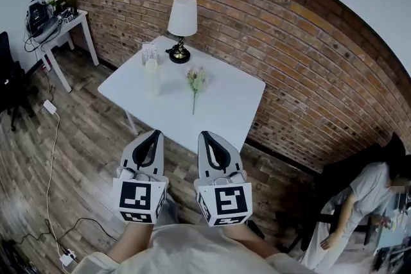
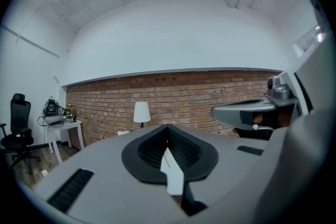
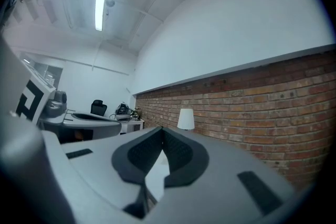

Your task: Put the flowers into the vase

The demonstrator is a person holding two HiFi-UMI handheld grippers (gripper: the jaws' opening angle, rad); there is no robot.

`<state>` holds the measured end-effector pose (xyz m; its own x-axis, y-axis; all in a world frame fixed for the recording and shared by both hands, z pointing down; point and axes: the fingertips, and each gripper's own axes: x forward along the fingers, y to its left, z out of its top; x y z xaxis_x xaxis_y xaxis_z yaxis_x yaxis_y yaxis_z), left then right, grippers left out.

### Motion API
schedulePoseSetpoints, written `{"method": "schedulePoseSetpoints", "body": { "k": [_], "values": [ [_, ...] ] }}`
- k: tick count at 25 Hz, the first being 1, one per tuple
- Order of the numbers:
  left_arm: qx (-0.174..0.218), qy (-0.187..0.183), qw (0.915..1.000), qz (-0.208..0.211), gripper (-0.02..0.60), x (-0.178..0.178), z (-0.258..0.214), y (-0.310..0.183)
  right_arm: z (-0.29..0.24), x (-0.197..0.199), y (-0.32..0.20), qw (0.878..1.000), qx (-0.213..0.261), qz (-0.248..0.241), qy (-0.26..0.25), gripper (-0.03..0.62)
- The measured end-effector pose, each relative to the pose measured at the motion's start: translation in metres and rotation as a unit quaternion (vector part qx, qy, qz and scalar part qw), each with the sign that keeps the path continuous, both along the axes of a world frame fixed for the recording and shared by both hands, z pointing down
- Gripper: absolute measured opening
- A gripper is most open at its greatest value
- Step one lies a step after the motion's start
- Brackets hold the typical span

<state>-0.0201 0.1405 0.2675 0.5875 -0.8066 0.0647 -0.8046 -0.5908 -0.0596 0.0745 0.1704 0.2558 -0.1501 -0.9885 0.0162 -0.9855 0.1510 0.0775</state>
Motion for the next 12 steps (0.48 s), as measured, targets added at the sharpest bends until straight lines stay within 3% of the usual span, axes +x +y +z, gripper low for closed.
{"method": "schedulePoseSetpoints", "body": {
  "k": [12],
  "values": [
    [-0.008, -0.022, 0.9967, 0.077, 0.003, 0.011, -0.006, -0.176, -0.007, 0.003, -0.173, 0.997, -0.004, 0.072, -0.007, 0.006]
  ]
}}
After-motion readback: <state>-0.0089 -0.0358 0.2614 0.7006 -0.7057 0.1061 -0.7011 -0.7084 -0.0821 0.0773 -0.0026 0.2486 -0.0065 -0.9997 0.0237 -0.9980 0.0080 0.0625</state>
